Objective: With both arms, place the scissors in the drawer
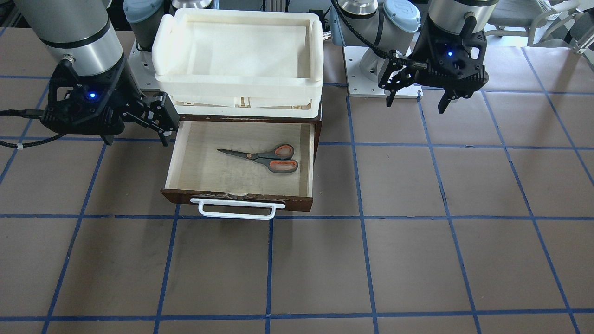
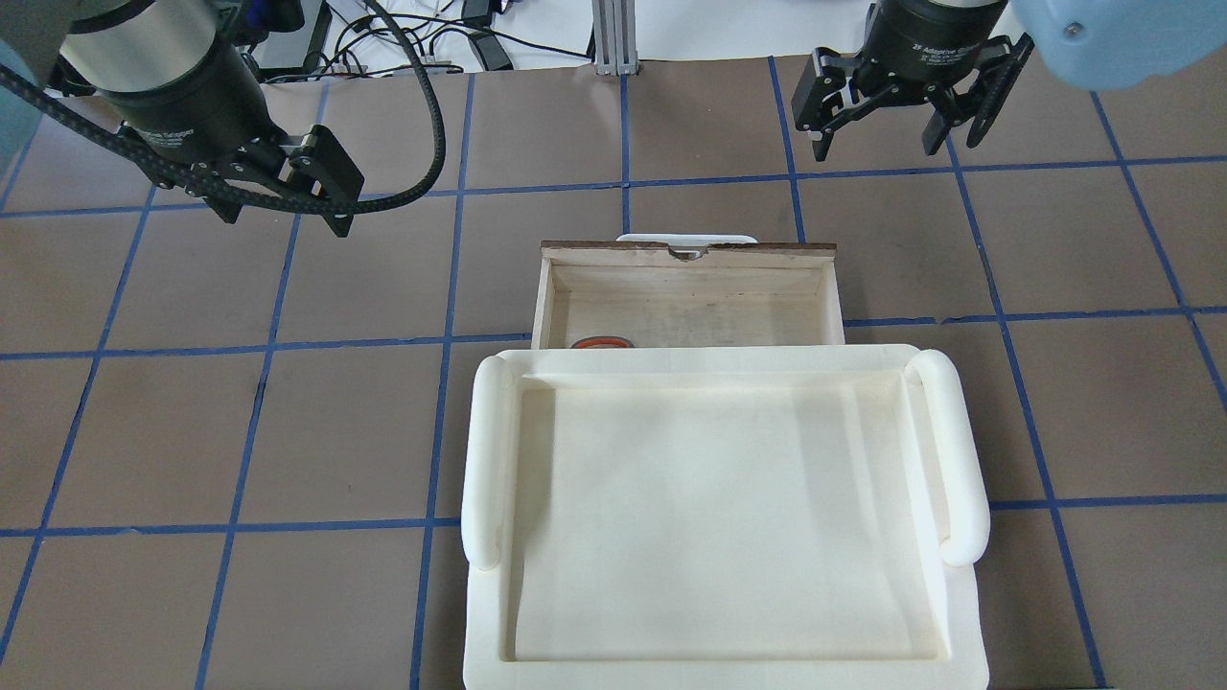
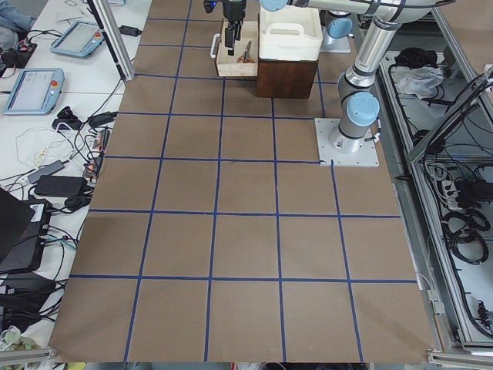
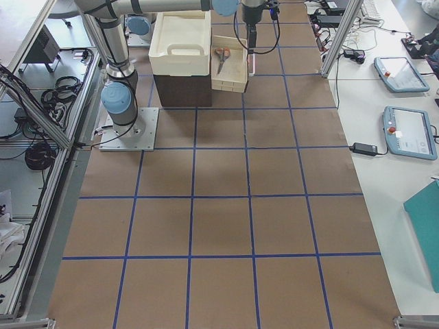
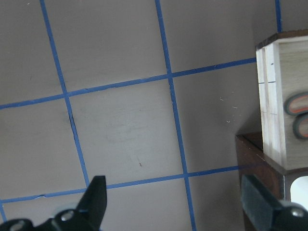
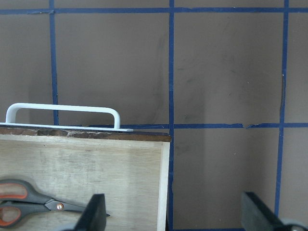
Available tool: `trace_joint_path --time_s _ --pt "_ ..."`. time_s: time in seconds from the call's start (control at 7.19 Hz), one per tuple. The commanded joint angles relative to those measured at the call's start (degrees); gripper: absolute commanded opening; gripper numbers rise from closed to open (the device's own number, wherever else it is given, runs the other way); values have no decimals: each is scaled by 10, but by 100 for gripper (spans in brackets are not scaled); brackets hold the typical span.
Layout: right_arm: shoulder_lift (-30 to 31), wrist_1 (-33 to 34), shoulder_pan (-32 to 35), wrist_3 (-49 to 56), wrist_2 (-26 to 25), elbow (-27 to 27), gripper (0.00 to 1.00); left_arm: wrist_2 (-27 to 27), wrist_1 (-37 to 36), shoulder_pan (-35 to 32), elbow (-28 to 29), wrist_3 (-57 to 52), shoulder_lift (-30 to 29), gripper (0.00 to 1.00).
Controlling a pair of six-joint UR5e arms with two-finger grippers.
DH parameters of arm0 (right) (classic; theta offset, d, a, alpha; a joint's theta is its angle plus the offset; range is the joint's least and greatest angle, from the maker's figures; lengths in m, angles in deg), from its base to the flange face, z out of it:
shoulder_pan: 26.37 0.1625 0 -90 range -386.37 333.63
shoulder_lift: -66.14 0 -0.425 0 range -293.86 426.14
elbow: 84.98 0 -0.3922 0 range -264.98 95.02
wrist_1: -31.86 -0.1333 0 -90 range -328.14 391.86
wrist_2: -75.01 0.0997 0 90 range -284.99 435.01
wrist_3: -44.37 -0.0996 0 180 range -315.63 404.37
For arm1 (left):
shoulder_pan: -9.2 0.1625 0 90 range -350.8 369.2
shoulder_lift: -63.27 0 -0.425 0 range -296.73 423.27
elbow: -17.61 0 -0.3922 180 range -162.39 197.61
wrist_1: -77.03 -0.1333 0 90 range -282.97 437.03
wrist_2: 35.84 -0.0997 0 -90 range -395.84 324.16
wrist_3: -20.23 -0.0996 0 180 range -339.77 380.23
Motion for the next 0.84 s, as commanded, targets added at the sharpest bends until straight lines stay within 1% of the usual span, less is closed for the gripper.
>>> trace_joint_path --time_s 0.0,0.28,0.7 --pt "0 2 1 -2 0 0 100 17 2 2 -3 53 18 100" --pt "0 0 0 -3 0 0 100 15 17 2 -10 74 24 100" --pt "1 -2 1 -3 2 -1 100 19 13 5 -12 88 18 100"
